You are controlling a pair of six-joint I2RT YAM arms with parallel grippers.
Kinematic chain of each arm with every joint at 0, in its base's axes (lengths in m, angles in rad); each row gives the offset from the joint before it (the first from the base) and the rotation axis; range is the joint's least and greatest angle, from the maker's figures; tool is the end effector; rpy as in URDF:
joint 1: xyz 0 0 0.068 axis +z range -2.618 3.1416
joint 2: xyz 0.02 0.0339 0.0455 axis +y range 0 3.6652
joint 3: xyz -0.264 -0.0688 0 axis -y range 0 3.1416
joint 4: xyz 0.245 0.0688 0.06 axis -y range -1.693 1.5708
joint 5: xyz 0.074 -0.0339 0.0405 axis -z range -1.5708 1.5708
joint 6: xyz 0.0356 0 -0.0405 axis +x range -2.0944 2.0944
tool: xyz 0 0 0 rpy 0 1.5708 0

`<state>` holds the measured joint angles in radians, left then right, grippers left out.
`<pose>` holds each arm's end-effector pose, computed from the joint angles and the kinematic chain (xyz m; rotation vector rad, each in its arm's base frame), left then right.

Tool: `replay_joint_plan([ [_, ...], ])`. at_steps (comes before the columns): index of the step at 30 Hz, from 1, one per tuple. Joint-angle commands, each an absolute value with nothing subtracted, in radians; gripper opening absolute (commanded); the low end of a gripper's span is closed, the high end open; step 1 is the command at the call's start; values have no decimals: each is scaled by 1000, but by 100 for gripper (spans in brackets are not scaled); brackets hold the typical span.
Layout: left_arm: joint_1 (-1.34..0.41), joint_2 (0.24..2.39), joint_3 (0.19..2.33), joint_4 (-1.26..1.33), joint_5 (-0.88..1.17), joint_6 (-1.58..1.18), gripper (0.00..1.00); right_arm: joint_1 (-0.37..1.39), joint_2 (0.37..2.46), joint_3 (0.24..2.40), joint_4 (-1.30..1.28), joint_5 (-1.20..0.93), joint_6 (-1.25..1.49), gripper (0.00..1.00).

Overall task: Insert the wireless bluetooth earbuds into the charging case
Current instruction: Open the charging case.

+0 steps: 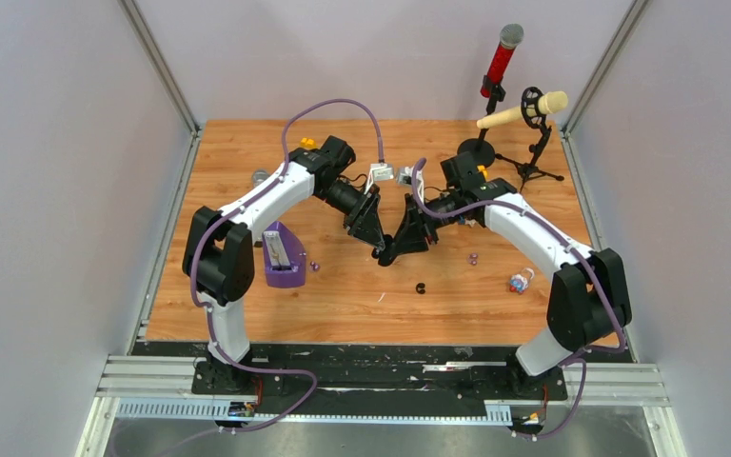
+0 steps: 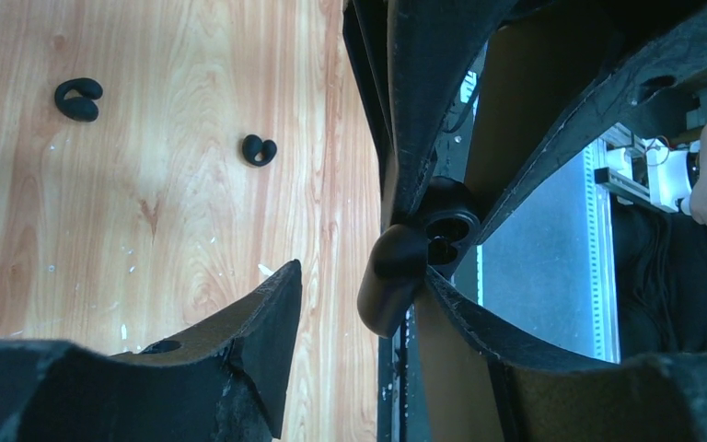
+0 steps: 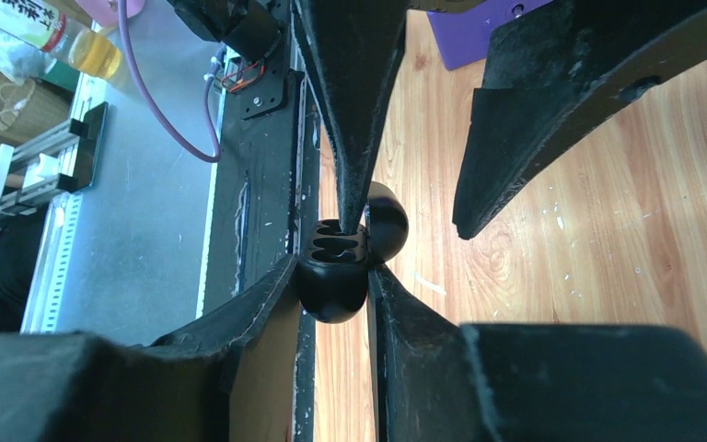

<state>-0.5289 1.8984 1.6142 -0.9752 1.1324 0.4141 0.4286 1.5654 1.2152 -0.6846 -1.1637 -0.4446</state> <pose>0.3155 -0.2217 0.2675 1.3383 2.0837 -1.5859 0.2723 0.1603 0.2741 -1.3032 1.8436 1.4566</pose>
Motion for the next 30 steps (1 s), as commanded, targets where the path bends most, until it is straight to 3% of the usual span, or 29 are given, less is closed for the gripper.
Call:
replay_joint_plan([
  [1, -533, 1873, 1612, -973, 1146, 420, 55, 405, 1583, 1264, -668, -1251, -425, 0],
  [10, -534, 1871, 1611, -961, 1149, 409, 43, 389, 1608, 1265, -669, -1296, -414, 0],
  [30, -533, 1877, 1611, -956, 1154, 403, 35, 374, 1641, 1278, -668, -1347, -393, 0],
])
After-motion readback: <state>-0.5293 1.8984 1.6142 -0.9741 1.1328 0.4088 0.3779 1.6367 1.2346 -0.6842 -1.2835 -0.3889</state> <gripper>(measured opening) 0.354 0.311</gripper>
